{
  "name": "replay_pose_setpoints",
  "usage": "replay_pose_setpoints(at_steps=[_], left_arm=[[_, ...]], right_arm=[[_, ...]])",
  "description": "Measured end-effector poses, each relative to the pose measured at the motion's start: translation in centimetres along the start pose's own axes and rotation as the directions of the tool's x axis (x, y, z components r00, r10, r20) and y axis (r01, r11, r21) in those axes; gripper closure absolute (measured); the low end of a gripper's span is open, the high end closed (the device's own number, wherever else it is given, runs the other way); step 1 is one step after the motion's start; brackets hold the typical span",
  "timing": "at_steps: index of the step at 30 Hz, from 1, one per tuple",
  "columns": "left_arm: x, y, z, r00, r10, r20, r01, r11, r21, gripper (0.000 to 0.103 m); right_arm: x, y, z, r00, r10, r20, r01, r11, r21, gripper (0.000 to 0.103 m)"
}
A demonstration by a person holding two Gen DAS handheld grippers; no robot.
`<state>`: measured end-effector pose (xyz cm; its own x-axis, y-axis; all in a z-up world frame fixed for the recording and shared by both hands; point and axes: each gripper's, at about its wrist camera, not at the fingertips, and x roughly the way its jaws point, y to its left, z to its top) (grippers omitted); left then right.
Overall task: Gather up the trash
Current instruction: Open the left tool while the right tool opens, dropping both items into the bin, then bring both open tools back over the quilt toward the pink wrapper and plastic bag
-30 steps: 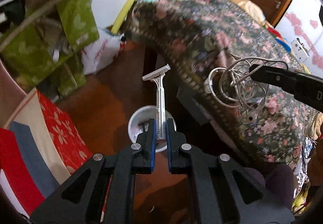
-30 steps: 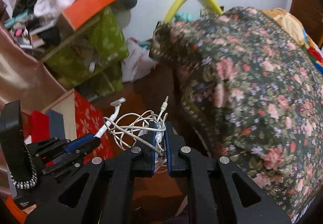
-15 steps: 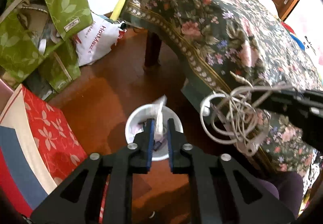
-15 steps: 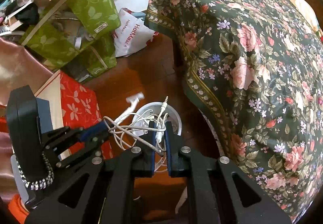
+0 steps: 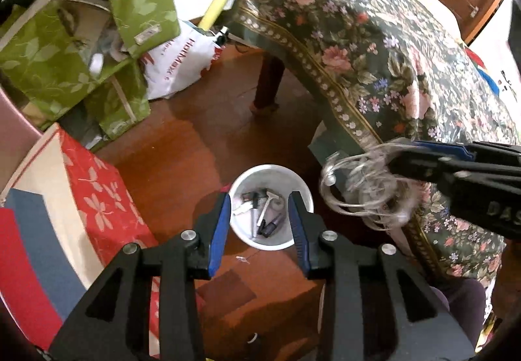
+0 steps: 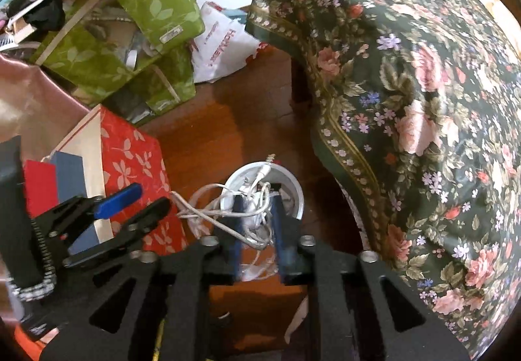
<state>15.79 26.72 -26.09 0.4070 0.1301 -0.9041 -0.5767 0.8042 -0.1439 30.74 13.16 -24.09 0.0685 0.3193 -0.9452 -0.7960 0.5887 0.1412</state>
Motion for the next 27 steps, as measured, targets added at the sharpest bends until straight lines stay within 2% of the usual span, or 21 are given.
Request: replay_pose_setpoints(at_steps=[1, 3, 7, 16, 22, 27], left_arm=[[-0.5, 0.1, -0.1, 1.000, 0.005, 0.008, -0.005, 1.000, 0.002, 0.068], [-1.4, 0.3, -0.2, 1.000, 0.010, 0.021, -0.010, 1.000, 0.005, 0.068], [-3.3, -0.1, -0.1, 0.999, 0.007, 0.052, -0.009, 1.000, 0.020, 0.068], [-7.4, -3.6, 0.2, 0.990, -0.014, 0.141, 0.005, 0.998, 0.063, 0.068], [-10.6, -7.5, 0.5, 0.978, -0.048, 0.203, 0.024, 0.992, 0.120, 0.068], [-13.3, -12.6, 1.0, 0.963, -0.098, 0.252, 0.044, 0.976, 0.212, 0.068]], right_arm=[[0.2, 0.1, 0.1, 1.000, -0.002, -0.009, 0.002, 1.000, -0.003, 0.062], [0.1, 0.4, 0.2, 1.000, -0.003, -0.002, 0.003, 1.000, -0.007, 0.056], [-0.5, 1.0, -0.2, 1.000, 0.008, -0.014, -0.009, 0.999, -0.034, 0.056], [-5.9, 0.5, -2.4, 0.994, -0.050, 0.095, 0.057, 0.996, -0.064, 0.056], [-11.2, -1.7, -4.2, 0.973, -0.100, 0.206, 0.109, 0.994, -0.031, 0.056], [-15.5, -5.6, -6.1, 0.949, -0.144, 0.281, 0.132, 0.989, 0.062, 0.056]])
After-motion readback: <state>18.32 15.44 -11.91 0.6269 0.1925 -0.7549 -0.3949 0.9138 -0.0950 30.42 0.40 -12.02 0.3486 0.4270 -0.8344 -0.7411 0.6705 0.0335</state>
